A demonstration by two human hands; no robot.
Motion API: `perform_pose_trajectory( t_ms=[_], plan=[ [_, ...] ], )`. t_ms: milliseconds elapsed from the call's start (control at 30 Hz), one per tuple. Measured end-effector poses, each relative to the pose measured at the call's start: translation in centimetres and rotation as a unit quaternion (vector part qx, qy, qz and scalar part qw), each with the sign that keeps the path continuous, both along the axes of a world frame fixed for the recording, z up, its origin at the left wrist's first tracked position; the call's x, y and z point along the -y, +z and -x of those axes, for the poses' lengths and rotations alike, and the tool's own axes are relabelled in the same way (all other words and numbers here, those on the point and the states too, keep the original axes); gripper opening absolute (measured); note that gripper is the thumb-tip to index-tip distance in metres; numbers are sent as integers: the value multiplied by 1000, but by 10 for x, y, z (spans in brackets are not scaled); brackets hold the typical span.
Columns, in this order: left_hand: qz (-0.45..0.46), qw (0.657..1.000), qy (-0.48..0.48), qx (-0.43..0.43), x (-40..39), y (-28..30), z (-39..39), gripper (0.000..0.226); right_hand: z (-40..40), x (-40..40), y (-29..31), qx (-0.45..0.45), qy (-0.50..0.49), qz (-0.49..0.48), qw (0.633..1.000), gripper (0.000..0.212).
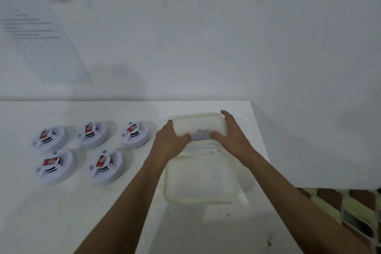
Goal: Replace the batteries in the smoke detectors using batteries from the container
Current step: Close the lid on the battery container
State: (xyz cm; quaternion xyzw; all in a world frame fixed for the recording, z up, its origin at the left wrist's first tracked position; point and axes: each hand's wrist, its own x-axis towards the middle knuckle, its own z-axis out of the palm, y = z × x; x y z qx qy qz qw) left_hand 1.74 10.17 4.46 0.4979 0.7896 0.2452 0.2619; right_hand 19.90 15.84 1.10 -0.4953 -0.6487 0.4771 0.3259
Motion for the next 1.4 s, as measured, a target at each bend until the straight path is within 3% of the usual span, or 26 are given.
perform_pose_trajectory(
  t_ms=[100, 267, 467, 667, 800, 933, 1133, 1400],
  plan=[
    [-23, 1000, 5, 18, -1, -2, 3, 61, 0, -1, -2, -42, -3, 10, 999, 75],
    [-40, 997, 5, 59, -5, -20, 14, 84, -4, 0, -8, -70, 20, 21, 997, 76],
    [-71, 989, 27, 123, -9, -29, 14, 94, -2, -1, -14, -51, 24, 5, 998, 81],
    [-48, 991, -5, 125, -20, -30, 27, 102, -13, -11, -10, -13, 88, 25, 996, 101],
    [-19, 988, -152, 9, -35, -16, 39, 128, -17, -21, 2, 62, 103, -23, 992, 102],
    [43, 950, -295, -97, -54, -7, 45, 134, -5, -39, 15, 169, 166, -42, 971, 114],
    [48, 939, -311, -140, -68, -16, 43, 132, 10, -53, 7, 275, 208, -73, 936, 126],
    [19, 947, -292, -135, -69, -21, 37, 123, 13, -58, -1, 216, 177, -90, 956, 124]
  ],
)
